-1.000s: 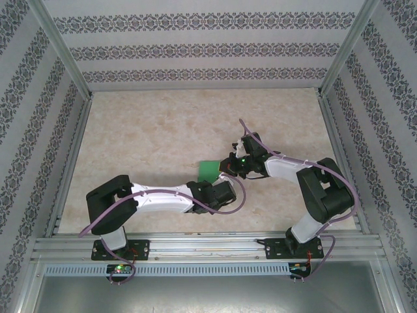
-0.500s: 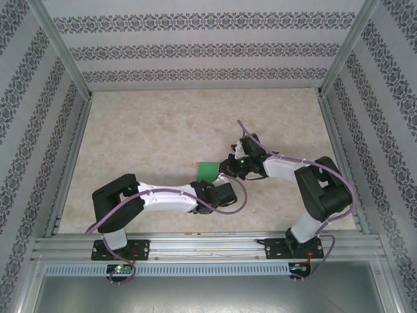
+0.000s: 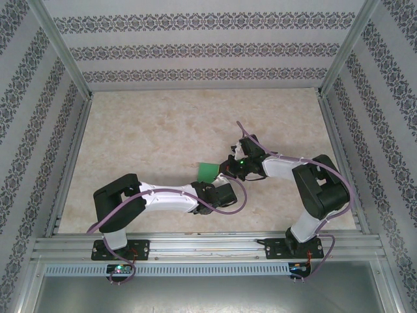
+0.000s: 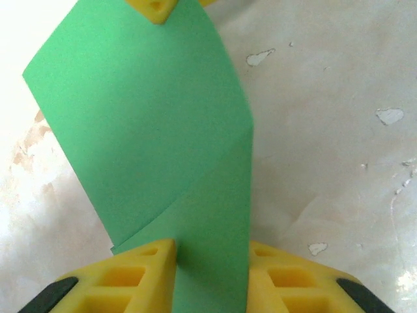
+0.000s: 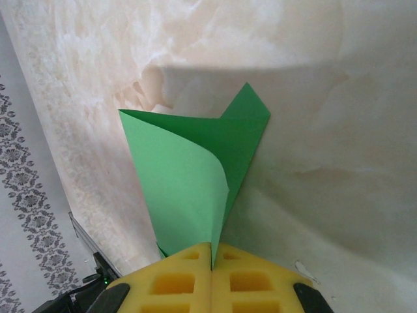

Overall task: Fold a paper plane with a square sheet of paper (fold left side to right side)
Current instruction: Fold the wing for the fifth time at the center of the table.

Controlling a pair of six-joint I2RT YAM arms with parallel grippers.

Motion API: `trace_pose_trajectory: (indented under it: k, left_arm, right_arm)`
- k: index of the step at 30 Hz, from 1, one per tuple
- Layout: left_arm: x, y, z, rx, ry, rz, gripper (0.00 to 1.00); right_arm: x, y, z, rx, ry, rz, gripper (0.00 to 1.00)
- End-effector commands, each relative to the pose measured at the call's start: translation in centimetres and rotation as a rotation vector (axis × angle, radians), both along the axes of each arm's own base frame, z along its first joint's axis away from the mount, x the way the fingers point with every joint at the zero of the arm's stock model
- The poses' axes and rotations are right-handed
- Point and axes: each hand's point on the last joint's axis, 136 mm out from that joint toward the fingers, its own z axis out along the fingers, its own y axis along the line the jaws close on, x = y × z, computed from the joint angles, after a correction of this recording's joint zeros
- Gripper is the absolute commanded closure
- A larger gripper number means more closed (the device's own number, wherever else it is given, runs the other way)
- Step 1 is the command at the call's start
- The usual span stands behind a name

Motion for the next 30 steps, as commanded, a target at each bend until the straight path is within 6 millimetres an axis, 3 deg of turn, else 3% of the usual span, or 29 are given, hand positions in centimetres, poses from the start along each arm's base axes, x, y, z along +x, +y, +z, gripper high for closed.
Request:
trace_pose_trajectory:
  k: [1,12,16,19,23,27,30]
  left_arm:
    - [-0.4,0.4,-0.8,0.035,0.002,0.008,0.76]
    - [-0.7,-0.4,-1.5,-0.013,0.027,0.009,0.89]
    - [-0.7,-0.8,-1.6,-0.036,0.036,0.009,0.92]
    - [-0.7,-1.1,-1.5,-0.057,0.046,0.008,0.96]
    - [-0.5,-1.3,-0.7,-0.101,0.052,0.017,0.98]
    - [-0.5,-1.5,-0.2,-0.181,0.087,0.026,0.99]
    - [-0.4,-1.4,-0.1,-0.246,0.132,0.041,1.00]
  right_arm:
    - [0.5,0.2,0.1,-0.011,-0.005,-0.003,1.00]
    - [0.8,-0.3,-0.2,-0.023,-0.006,-0.020,0.99]
    - [1.3,-1.5,0.6,-0.038,-0.052,-0.054,0.85]
    - [1.8,-3.5,1.6,-0.052,-0.097,-0.104,0.74]
    - [1.8,-7.6,2.5,-0.119,-0.153,-0.186,0.66]
    - [1.1,-11.3,3.1,-0.158,-0.193,-0.248,0.63]
    - [0.0,-12.8,3.2,-0.153,-0.218,-0.267,0.62]
